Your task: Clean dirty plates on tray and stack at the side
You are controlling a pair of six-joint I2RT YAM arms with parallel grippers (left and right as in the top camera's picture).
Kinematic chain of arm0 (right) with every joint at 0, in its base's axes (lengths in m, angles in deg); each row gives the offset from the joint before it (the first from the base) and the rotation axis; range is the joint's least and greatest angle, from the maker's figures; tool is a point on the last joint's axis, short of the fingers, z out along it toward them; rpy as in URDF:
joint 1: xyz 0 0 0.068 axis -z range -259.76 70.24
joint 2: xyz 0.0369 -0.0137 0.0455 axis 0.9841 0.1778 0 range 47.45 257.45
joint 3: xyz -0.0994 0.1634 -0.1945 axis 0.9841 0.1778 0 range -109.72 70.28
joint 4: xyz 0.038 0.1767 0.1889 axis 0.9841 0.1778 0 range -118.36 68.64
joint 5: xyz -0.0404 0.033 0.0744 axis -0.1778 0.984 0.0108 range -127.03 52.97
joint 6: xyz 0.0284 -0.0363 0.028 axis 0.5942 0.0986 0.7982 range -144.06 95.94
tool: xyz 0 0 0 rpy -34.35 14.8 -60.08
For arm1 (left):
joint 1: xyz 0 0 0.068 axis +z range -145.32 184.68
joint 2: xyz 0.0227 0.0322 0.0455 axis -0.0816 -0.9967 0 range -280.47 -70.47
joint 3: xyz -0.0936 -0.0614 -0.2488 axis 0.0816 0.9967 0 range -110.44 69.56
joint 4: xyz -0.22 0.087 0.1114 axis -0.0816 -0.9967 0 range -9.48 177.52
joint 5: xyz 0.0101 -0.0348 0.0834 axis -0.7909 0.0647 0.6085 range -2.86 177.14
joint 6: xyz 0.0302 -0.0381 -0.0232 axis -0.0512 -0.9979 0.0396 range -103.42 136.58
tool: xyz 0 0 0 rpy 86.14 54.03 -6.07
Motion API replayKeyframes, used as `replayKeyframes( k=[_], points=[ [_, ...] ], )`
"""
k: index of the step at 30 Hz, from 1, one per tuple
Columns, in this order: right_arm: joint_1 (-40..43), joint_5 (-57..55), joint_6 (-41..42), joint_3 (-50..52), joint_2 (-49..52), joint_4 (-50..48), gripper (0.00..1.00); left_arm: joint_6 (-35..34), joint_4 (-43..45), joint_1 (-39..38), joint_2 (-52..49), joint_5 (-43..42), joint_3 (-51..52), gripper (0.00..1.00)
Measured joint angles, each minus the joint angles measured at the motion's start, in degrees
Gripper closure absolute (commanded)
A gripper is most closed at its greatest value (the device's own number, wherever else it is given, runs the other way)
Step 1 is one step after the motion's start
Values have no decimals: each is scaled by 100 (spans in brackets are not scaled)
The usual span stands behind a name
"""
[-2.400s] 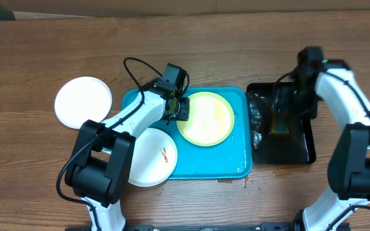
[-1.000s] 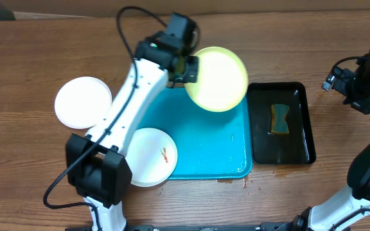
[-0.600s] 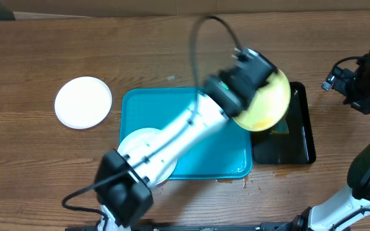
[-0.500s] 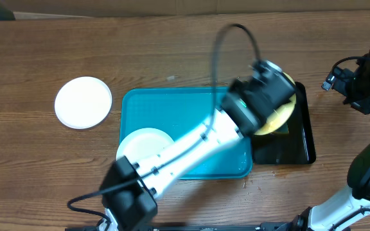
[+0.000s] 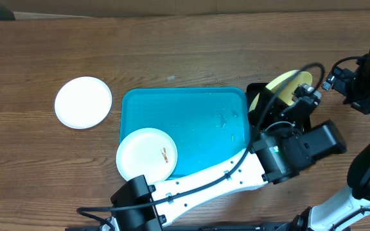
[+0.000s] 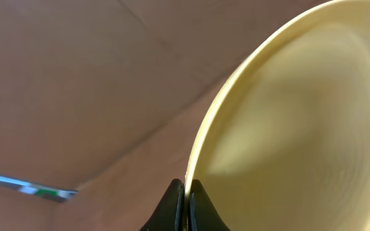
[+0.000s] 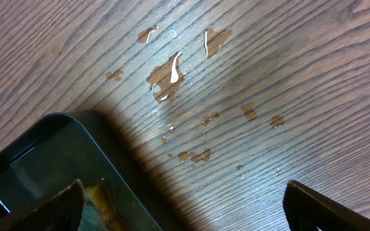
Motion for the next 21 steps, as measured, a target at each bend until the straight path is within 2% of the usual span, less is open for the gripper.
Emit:
replayKeyframes(
  k=[7, 12, 16, 21],
  points=[
    [0, 0, -2, 0, 0, 0, 0, 256, 74, -101, 0, 315, 0, 96],
    [0, 2, 0, 0, 0, -2, 0, 297, 70, -48, 0, 131, 0, 96],
    [0, 2, 0, 0, 0, 2, 0, 247, -151, 184, 0, -896, -2, 96],
    [0, 0, 0, 0, 0, 0, 0, -236, -575, 835, 0, -2448, -2, 96]
  ],
)
